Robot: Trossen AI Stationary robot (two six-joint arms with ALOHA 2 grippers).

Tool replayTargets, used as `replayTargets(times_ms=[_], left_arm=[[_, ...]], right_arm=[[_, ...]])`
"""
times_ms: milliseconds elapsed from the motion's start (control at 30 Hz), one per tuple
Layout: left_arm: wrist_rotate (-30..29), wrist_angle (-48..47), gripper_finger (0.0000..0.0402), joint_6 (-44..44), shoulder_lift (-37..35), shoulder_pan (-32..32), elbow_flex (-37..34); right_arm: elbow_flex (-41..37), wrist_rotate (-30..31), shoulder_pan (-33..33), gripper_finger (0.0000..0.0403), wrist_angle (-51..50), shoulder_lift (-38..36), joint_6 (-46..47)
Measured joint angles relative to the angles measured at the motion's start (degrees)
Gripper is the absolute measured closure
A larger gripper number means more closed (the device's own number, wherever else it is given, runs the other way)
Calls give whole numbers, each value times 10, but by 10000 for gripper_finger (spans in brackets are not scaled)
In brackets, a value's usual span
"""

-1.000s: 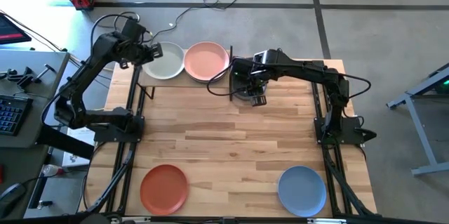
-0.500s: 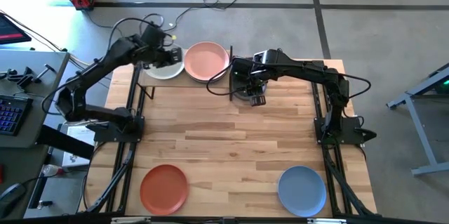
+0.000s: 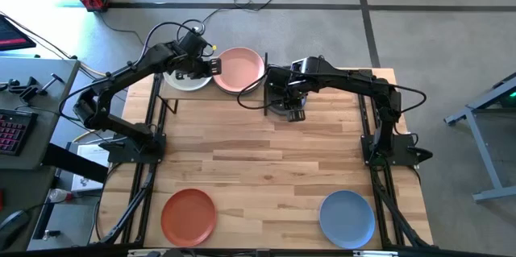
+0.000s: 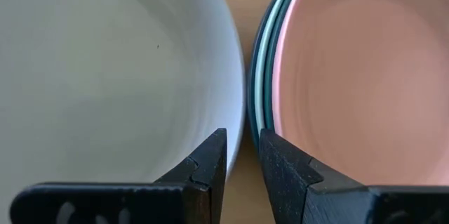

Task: Place and stack plates onto a shelf
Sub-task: Put the white plate on the shelf

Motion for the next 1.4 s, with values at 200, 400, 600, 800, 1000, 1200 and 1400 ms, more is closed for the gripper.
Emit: replayTargets(times_ms=[200, 400, 600, 800, 1000, 1200, 1400], left_arm=[[0, 19, 326, -1, 1, -5, 0], [5, 24, 326, 9, 1, -16, 0], [0, 12, 326, 10, -4, -16, 0], [-25, -1, 326, 10, -5, -16, 0], [-26, 1, 326, 10, -5, -16, 0], [-27, 0, 326, 10, -5, -16, 0], [-32, -11, 326, 19, -5, -16, 0]], right_arm=[[0, -12, 0, 284, -1, 0, 0], [0, -17, 0, 284, -1, 0, 0], [0, -18, 0, 284, -1, 0, 0], [0, -20, 0, 284, -1, 0, 0], [0, -20, 0, 284, -1, 0, 0], [0, -20, 0, 284, -1, 0, 0], [0, -20, 0, 284, -1, 0, 0]])
